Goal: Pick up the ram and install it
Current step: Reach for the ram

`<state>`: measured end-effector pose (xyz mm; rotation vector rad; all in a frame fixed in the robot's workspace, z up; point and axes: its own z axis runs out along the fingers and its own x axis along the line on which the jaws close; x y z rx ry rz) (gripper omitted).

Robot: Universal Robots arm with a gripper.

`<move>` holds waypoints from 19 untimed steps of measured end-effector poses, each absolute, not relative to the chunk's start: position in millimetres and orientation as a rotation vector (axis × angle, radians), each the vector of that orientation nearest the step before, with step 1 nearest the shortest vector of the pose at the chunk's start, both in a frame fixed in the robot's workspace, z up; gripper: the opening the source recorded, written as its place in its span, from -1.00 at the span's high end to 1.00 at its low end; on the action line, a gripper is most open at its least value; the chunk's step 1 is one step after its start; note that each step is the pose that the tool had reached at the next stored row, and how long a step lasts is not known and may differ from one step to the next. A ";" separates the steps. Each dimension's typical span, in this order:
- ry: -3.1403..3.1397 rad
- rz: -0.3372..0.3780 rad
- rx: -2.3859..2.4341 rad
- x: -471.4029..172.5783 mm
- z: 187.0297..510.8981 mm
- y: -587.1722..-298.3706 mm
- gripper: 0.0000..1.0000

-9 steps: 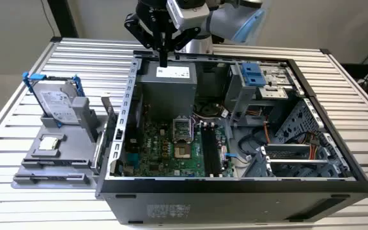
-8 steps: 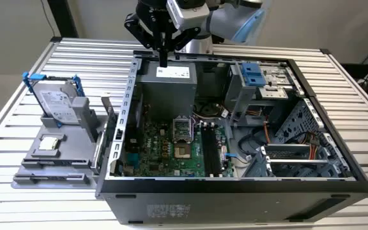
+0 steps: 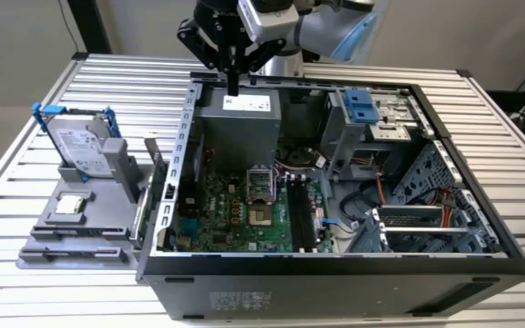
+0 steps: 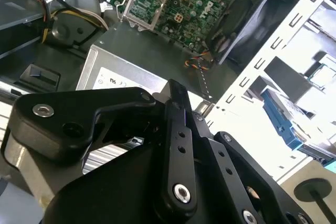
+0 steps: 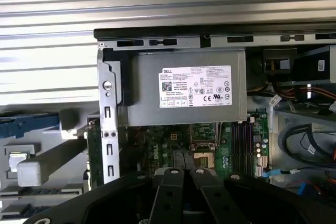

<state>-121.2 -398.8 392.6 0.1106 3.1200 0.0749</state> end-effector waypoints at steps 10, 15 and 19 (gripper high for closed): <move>3.121 0.075 0.111 -123.5 392.6 -398.8 1.00; 3.121 0.075 0.111 -132.4 392.6 -398.8 1.00; 3.121 0.075 0.111 -141.1 392.6 -398.8 1.00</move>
